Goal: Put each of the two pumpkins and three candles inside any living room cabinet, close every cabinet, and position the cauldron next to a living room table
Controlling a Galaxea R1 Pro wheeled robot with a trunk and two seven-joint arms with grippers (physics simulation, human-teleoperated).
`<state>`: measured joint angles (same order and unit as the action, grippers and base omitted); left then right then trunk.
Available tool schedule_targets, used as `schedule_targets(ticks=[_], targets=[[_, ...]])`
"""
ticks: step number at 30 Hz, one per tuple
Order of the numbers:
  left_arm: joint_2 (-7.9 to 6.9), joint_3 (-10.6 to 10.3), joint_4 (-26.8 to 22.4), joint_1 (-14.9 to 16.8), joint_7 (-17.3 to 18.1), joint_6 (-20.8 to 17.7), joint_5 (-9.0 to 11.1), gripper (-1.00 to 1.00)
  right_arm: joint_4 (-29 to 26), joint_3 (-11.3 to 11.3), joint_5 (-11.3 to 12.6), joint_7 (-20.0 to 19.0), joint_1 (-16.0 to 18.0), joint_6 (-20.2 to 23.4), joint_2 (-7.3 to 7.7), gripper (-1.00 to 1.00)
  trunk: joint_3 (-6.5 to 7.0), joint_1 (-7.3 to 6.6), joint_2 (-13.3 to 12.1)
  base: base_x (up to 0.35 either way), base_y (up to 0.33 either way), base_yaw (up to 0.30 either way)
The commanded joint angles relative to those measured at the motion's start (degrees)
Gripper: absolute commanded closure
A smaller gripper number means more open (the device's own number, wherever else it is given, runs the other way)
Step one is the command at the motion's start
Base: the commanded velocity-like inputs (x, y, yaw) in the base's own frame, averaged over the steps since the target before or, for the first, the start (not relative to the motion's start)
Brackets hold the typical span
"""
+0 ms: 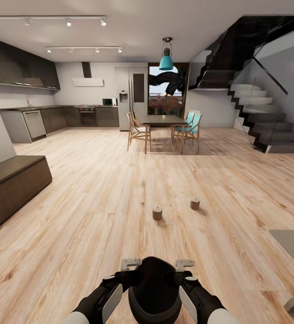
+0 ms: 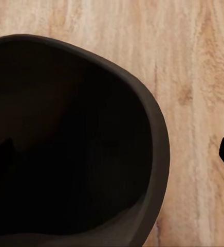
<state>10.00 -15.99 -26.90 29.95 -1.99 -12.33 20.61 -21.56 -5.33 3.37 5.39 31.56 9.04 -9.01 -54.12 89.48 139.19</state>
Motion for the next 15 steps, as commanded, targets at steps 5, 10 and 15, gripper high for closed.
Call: schedule_targets(ticks=[5,10,15], targets=[[0.00,-0.10,-0.08,0.02,-0.20,-0.24,0.30,-1.00,0.43,-0.46,0.43,0.62,0.05,0.60,0.04,-1.00,-0.06,-0.01,0.02,0.003,-0.002,0.000],[0.00,-0.10,-0.08,0.02,-0.26,-0.18,0.30,-1.00,4.07,-0.21,1.07,0.89,1.30,0.94,0.06,-1.00,-0.06,-0.01,0.02,0.000,0.000,0.000],[0.00,-0.10,-0.08,0.02,-0.65,-0.16,0.30,-1.00,6.83,-0.13,1.93,0.94,2.52,0.84,0.04,-1.00,-0.06,-0.01,0.02,0.000,0.000,0.000]])
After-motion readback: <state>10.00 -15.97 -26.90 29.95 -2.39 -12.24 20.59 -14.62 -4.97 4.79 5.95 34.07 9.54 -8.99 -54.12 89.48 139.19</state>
